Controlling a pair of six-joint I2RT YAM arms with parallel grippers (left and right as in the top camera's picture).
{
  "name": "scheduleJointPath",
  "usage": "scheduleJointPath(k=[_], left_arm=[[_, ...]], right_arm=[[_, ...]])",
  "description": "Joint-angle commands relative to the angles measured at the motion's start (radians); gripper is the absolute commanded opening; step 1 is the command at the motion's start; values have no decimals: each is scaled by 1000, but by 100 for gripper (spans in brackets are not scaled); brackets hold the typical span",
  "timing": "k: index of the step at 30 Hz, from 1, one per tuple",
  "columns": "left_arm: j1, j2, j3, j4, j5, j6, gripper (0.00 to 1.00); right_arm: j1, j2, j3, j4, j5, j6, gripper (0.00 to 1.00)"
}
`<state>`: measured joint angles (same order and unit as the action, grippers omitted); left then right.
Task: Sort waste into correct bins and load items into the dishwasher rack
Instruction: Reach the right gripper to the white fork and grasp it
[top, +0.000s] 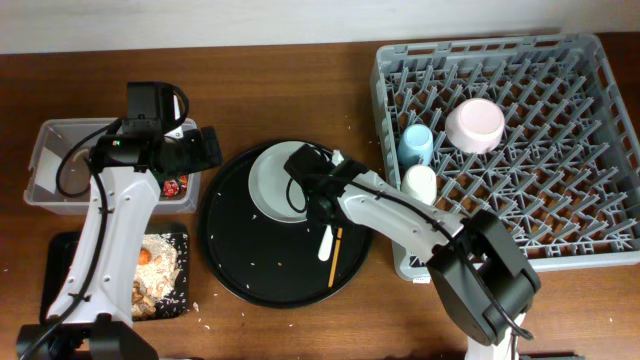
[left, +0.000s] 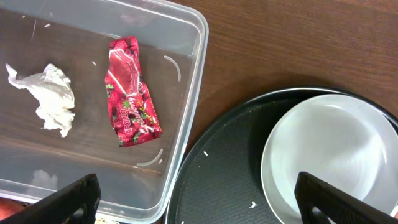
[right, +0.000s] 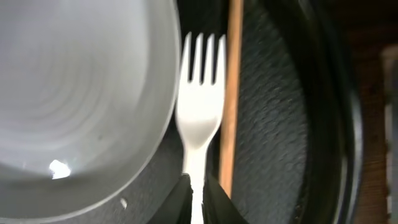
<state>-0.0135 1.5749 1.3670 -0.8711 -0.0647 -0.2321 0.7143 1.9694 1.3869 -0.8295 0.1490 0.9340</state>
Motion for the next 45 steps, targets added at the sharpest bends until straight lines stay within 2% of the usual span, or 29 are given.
scheduleJointPath(k=[1,13,18,19,21,26,33,38,45], left_arm=[[-1,-2,5,2,-11,-7,99],[-1,-2,5,2,-11,-7,99],[-1,-2,5,2,-11,-7,99],[-1,-2,5,2,-11,-7,99],[-1,-2,5,2,-11,-7,99],[-1,-2,5,2,-11,-7,99],[-1,-2,5,2,-11,-7,99],[-1,-2,5,2,-11,-7,99],[-1,-2,5,2,-11,-7,99]], right_arm=[[4,16,-9,24,91,30,9],[6,51,-9,87,86,29,9],[6,51,-10,119,31,24,18],[6,51,-10,130,15,15,19],[5,51,-10,175,-48,-89,20],[3,40,-5,106,-51,-84,20],[-50,40,-5,66,-119,-80,27],[-47,40,-5,10,-119,-9,27],[5,42,-9,15,-135,-9,27]])
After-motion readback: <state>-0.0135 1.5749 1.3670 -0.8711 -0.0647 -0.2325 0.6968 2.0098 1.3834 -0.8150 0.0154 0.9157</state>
